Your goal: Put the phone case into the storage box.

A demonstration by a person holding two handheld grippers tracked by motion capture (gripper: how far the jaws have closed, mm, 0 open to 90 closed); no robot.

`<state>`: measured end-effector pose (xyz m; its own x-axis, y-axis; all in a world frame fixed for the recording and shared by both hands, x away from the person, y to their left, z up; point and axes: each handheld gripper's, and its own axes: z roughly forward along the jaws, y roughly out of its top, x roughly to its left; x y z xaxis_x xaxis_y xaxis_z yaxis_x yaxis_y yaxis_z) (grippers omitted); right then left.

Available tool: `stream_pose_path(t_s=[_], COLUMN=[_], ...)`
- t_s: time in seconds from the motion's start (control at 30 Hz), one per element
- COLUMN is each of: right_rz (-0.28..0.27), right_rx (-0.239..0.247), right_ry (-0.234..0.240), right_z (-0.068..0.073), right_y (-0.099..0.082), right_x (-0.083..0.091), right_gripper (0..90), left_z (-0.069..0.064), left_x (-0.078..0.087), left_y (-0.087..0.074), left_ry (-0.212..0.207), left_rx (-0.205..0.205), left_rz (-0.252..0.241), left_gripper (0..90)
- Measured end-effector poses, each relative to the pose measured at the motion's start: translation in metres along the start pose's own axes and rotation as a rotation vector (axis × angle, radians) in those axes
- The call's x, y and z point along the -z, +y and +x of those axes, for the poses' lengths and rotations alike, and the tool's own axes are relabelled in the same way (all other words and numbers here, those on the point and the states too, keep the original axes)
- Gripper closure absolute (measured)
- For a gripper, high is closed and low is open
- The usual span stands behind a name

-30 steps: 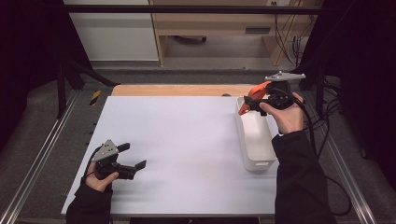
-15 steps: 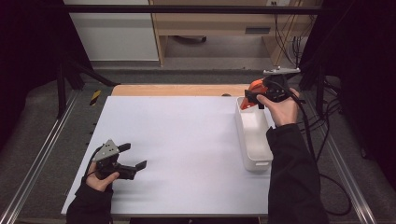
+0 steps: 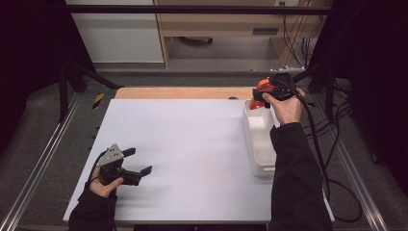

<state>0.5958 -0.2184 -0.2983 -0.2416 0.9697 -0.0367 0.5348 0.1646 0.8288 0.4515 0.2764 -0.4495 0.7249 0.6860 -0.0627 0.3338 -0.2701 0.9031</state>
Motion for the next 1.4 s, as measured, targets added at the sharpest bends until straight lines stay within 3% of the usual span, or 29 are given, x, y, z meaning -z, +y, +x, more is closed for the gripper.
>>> stream_pose_path(t_s=[0.47,0.67,1.4], right_rz=[0.062,0.065,0.119], right_rx=[-0.027,-0.048,-0.089], right_ry=[-0.067,-0.088,-0.124], right_z=[-0.001,0.0,0.006], right_y=[-0.002,-0.002,-0.008], right_x=[-0.024,-0.034,-0.068], right_gripper=[15.7,15.6,15.5], left_z=[0.0,0.0,0.001], left_x=[-0.001,-0.001,-0.003], left_y=[0.0,-0.001,-0.001], left_ry=[-0.001,-0.002,-0.011], left_rx=[-0.002,-0.003,-0.009], left_rz=[0.003,0.008,0.014], left_gripper=[0.8,0.8,0.8])
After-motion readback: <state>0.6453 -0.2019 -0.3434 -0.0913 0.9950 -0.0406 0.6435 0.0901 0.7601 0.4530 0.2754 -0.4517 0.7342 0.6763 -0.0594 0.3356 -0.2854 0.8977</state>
